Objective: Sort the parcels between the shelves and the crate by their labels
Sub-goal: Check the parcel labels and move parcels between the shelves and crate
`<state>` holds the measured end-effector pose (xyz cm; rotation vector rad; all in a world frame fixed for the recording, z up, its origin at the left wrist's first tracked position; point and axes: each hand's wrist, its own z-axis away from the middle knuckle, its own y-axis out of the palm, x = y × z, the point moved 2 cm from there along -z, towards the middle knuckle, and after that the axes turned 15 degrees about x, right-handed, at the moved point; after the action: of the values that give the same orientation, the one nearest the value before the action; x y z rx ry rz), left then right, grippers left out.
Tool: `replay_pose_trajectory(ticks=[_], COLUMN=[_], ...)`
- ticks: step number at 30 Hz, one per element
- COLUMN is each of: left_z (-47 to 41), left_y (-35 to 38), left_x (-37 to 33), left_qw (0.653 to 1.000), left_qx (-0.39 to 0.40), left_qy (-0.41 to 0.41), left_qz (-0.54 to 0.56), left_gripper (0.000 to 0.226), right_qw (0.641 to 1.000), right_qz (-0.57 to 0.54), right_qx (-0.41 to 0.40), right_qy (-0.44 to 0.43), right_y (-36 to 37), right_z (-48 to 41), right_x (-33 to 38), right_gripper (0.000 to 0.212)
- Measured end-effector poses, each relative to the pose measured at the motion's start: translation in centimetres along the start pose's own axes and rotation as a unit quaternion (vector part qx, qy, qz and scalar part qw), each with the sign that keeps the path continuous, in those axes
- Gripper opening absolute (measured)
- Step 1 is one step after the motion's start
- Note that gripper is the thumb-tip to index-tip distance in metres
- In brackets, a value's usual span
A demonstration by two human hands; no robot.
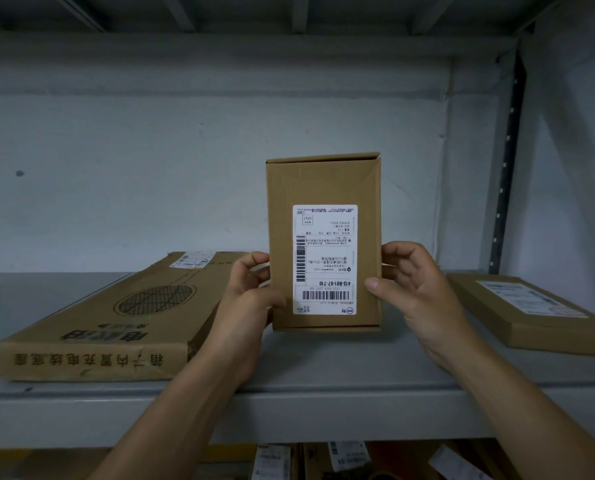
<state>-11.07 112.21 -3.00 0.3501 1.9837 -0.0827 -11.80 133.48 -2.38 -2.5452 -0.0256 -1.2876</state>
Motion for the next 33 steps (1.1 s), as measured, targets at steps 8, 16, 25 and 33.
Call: replay_pose_trajectory(ticks=[8, 16, 25, 33], left_z=[-0.1, -0.7, -1.4, -1.6], left_y=[0.0, 0.3, -0.8, -1.3], left_x=[0.4, -0.1, -0.3, 1.0], left_qw=[0.998, 0.999, 0.983, 0.935], left_qx=[-0.025, 0.007, 0.028, 0.021], left_qy=[-0.024, -0.035, -0.081, -0.134], left_qz=[-0.046, -0.006, -0.160, -0.327], left_gripper=[0.056, 0.019, 0.030, 0.035], right_qw=[0.997, 0.990, 0.974, 0.947], right_qz=[0.026, -0.038, 0.103, 0.251], right_qx=[-0.026, 0.072, 0.138, 0.136], right_qy=[0.070, 0.114, 0.147, 0.146], right_y=[-0.1, 0.9, 2.3, 2.6], right_z=[-1.1, -2.2, -3.5, -3.4], right_x=[-1.1, -0.9, -1.7, -3.0], right_gripper=[0.034, 0.025, 0.052, 0.045])
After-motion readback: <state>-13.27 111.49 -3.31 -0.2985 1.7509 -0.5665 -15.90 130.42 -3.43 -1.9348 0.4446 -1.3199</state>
